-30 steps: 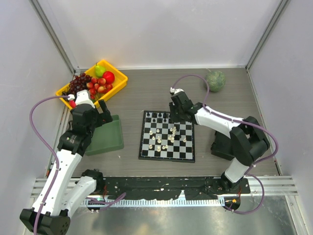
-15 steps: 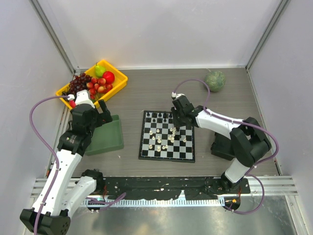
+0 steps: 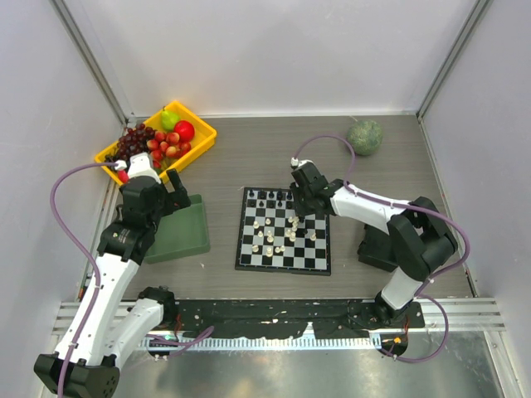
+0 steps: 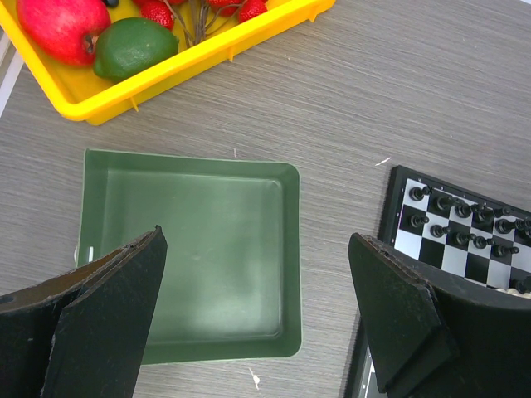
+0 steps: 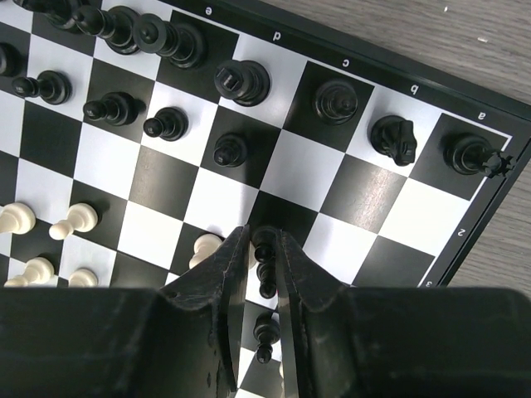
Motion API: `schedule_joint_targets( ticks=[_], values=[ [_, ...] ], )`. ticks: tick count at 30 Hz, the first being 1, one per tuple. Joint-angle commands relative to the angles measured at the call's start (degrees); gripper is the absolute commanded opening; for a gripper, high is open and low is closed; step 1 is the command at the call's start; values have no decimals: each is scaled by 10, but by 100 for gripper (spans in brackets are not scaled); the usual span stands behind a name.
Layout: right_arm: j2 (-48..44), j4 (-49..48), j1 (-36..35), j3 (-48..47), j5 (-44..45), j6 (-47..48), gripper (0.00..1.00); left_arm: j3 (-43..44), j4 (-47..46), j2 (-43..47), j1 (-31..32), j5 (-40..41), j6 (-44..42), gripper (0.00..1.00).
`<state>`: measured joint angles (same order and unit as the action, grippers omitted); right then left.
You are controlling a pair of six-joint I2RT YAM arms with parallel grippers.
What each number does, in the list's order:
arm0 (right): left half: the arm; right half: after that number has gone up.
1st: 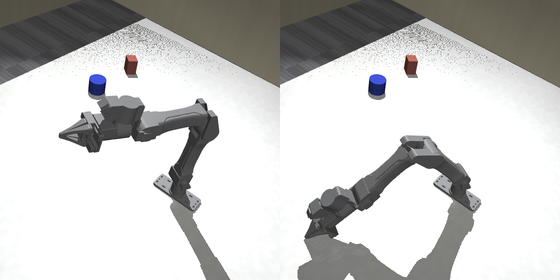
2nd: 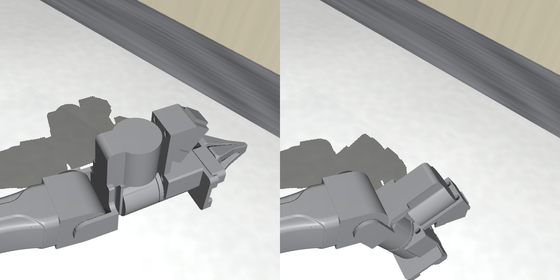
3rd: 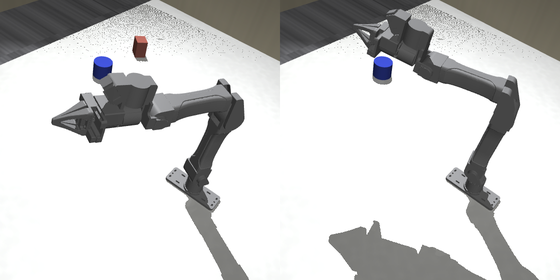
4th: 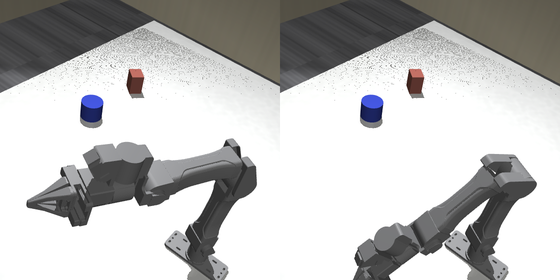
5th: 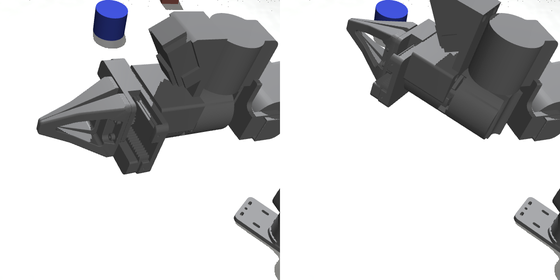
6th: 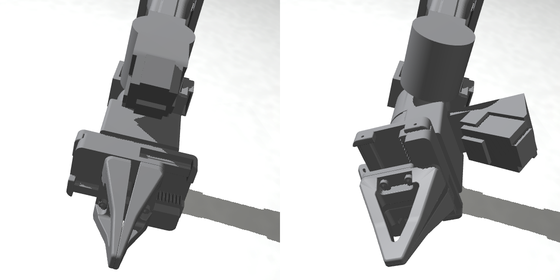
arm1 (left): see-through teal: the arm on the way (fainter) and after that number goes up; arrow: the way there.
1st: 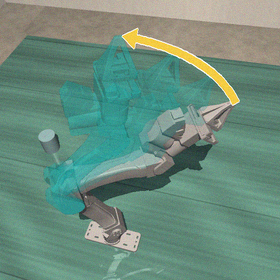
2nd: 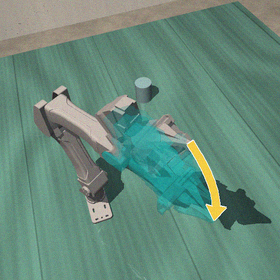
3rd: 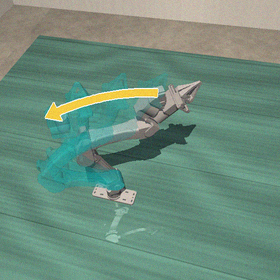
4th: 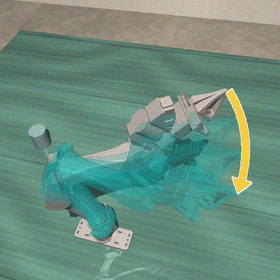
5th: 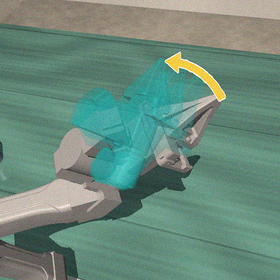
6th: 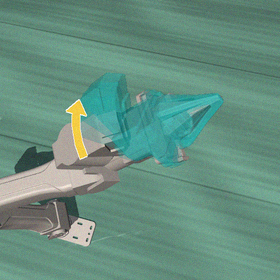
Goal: Set up the chess pieces on the board
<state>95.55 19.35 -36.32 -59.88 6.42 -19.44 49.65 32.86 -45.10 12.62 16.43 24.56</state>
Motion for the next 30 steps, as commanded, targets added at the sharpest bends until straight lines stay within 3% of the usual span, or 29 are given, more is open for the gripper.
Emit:
schedule_joint_targets(
  ticks=[1, 13, 30],
  values=[
    [6, -6, 1, -8, 11, -7, 26, -1, -24, 8, -3, -3, -5, 99],
    [4, -6, 5, -7, 13, -4, 19, -2, -25, 6, -2, -5, -5, 99],
    [26, -17, 24, -42, 18, 0, 18, 4, -26, 4, -4, -5, -7, 99]
  ],
)
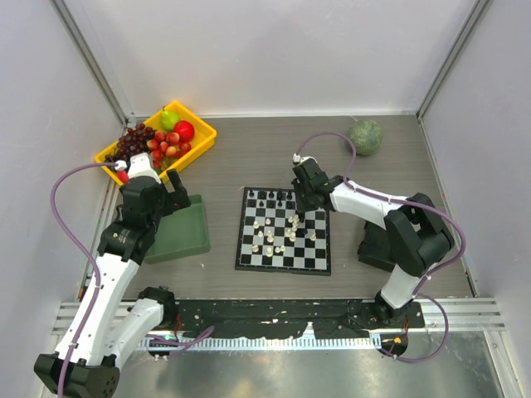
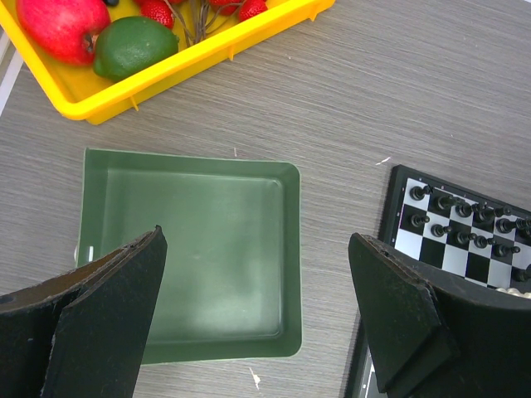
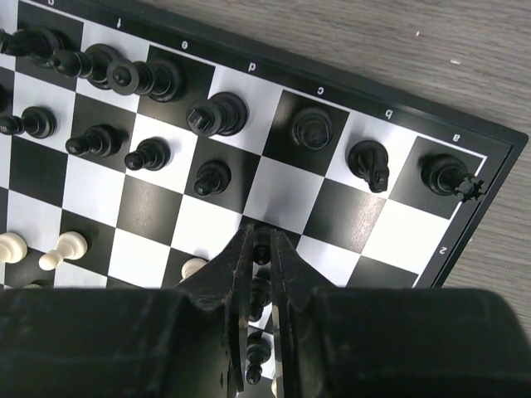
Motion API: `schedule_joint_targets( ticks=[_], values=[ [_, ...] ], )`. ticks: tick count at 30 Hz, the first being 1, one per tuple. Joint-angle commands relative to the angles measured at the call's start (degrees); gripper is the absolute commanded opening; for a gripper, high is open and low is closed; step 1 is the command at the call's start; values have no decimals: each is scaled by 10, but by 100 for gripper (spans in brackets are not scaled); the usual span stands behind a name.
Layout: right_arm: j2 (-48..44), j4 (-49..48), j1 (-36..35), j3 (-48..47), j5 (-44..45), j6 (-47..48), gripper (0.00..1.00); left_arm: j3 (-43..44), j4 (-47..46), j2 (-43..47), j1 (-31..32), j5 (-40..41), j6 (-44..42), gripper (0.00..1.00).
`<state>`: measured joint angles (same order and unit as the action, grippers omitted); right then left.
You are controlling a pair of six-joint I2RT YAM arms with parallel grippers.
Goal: Set up the chess pieces on the board
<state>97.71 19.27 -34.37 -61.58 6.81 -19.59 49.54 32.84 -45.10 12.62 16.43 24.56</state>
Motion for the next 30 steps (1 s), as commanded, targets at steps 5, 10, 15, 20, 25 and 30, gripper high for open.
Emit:
schedule_joint_targets(
  ticks=[5, 10, 15, 20, 25, 30],
  values=[
    [13, -22, 11, -31, 14, -2, 18, 6, -25, 3, -5, -5, -8, 99],
    [21, -32, 11, -35, 19, -3, 18, 7, -26, 3, -6, -6, -9, 99],
    [22, -39, 11, -32, 29, -7, 18, 8, -24, 5, -8, -6, -10, 99],
    [13, -45, 12, -28, 29, -7, 18, 6, -23, 6, -8, -6, -10, 99],
    [6, -54, 12, -18, 37, -4, 18, 9, -24, 6, -8, -9, -9, 99],
    [2, -74, 13, -7, 44, -4, 18, 10, -23, 5, -8, -10, -5, 99]
  ],
)
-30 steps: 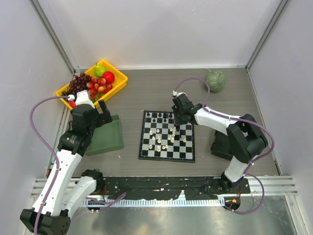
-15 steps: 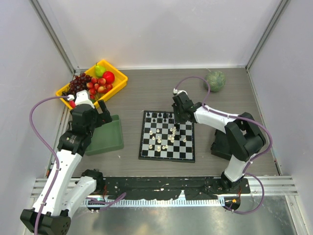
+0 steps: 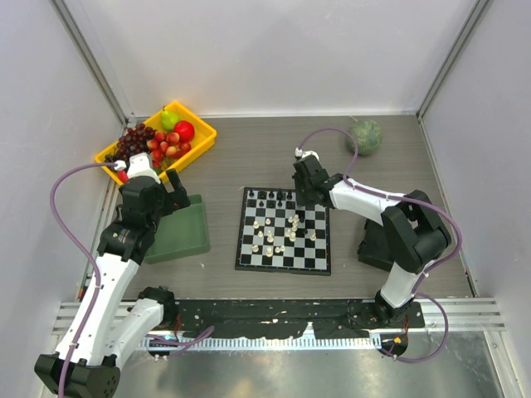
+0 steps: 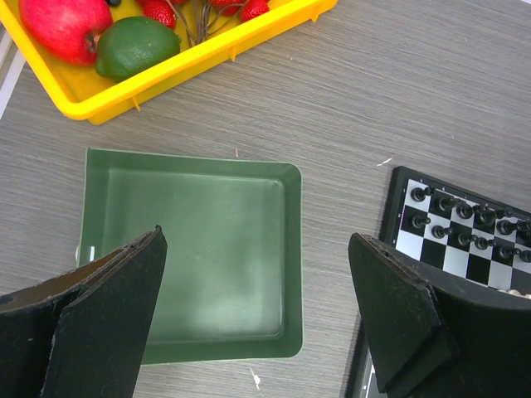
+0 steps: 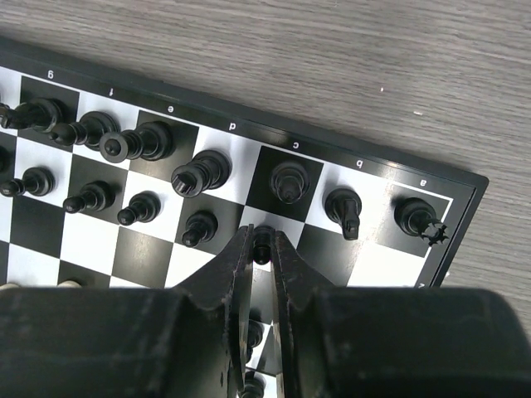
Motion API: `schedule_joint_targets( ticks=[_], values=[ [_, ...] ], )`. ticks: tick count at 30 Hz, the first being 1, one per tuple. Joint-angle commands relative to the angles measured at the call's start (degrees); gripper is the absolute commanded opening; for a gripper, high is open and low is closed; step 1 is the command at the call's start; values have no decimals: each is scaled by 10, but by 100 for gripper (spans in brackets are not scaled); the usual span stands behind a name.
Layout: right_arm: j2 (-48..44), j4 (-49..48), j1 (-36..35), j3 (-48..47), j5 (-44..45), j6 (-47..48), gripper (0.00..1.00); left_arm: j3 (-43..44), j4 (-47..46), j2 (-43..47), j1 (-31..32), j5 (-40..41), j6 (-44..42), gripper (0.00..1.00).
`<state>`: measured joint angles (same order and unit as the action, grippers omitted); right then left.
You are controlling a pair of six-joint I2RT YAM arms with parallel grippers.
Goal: Set up the chess pieces on the board
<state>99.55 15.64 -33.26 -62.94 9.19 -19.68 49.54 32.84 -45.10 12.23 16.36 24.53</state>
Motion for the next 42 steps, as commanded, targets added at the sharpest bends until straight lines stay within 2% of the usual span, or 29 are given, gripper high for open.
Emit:
schedule_joint_targets(
  ticks=[1, 31, 39, 42],
  values=[
    [-16, -39, 2, 8, 21, -4, 18, 10, -23, 4, -4, -11, -4, 99],
    [-32, -56, 2, 52, -15, -14, 18, 9, -28, -3, -4, -20, 2, 99],
    [-24, -56, 2, 37, -15, -10, 21, 11, -30, -8, -5, -22, 2, 99],
    [-25, -54, 2, 34, -16, -7, 25, 12, -31, -10, -4, -22, 1, 99]
  ],
)
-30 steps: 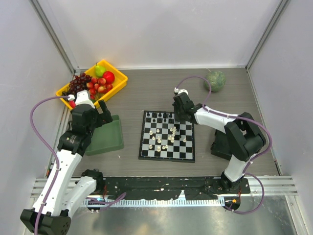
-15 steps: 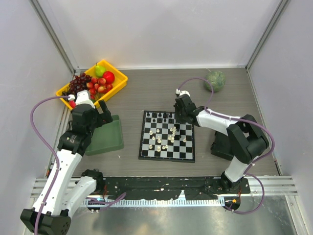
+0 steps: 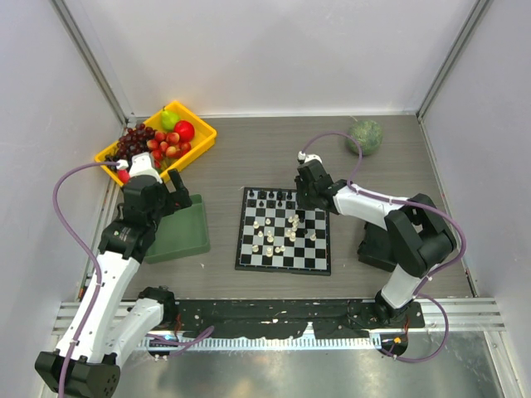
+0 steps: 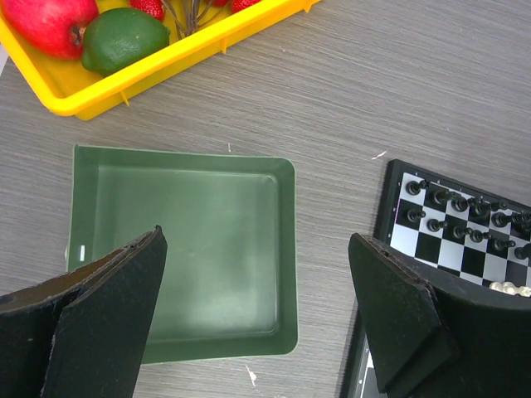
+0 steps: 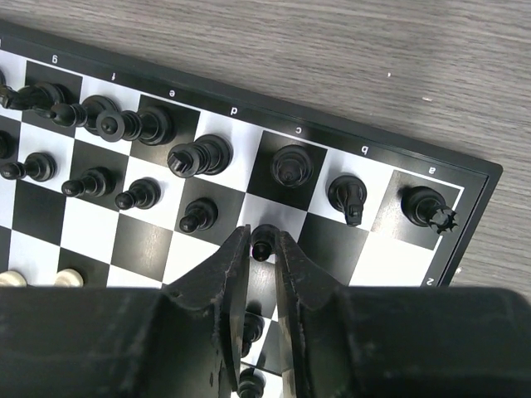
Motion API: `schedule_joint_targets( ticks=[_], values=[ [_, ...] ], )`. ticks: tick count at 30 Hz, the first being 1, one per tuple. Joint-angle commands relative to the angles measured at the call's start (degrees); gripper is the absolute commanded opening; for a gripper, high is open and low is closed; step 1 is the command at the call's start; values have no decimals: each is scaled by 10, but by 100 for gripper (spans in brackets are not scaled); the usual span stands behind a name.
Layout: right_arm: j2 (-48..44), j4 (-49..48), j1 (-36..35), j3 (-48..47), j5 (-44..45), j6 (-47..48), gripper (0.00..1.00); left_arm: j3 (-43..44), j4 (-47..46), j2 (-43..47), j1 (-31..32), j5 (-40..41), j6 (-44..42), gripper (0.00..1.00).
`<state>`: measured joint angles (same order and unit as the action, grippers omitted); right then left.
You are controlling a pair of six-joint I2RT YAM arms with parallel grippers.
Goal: Set up the chess pieces on the board
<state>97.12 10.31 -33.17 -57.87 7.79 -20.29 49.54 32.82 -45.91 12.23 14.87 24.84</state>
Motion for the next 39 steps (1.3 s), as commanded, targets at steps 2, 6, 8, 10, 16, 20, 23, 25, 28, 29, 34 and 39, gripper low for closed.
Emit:
schedule_joint_targets(
  ticks=[2, 6, 8, 10, 16, 20, 23, 25, 28, 29, 34, 39],
  values=[
    [-5, 3, 1, -19, 0, -1, 27, 11, -31, -2, -5, -7, -3, 99],
    [-26, 16, 1, -27, 2, 3, 32, 14, -32, -4, -5, -9, -4, 99],
    [-50, 24, 1, -28, 6, 4, 33, 15, -32, -3, -5, -9, -4, 99],
    [-70, 34, 1, -24, 12, 8, 34, 15, -32, -2, -5, -10, -6, 99],
    [-112, 57, 1, 18, -1, 8, 36, 16, -32, -1, -5, -8, -8, 99],
    [-126, 63, 1, 50, -26, 0, 35, 14, -35, 4, -5, -12, -6, 99],
    [-123, 63, 1, 64, -34, -3, 33, 13, -36, 3, -5, -13, -6, 99],
    [-120, 58, 1, 73, -40, -6, 33, 13, -36, 5, -5, -14, -6, 99],
    [-112, 58, 1, 71, -45, -7, 33, 12, -35, 6, -5, -14, -5, 99],
    [-109, 55, 1, 71, -45, -7, 33, 12, -34, 6, -5, -14, -6, 99],
    [-114, 49, 0, 74, -52, -13, 33, 9, -32, 12, -5, -9, -6, 99],
    [-126, 36, -1, 84, -58, -22, 33, 6, -32, 10, -5, -9, -6, 99]
  ],
)
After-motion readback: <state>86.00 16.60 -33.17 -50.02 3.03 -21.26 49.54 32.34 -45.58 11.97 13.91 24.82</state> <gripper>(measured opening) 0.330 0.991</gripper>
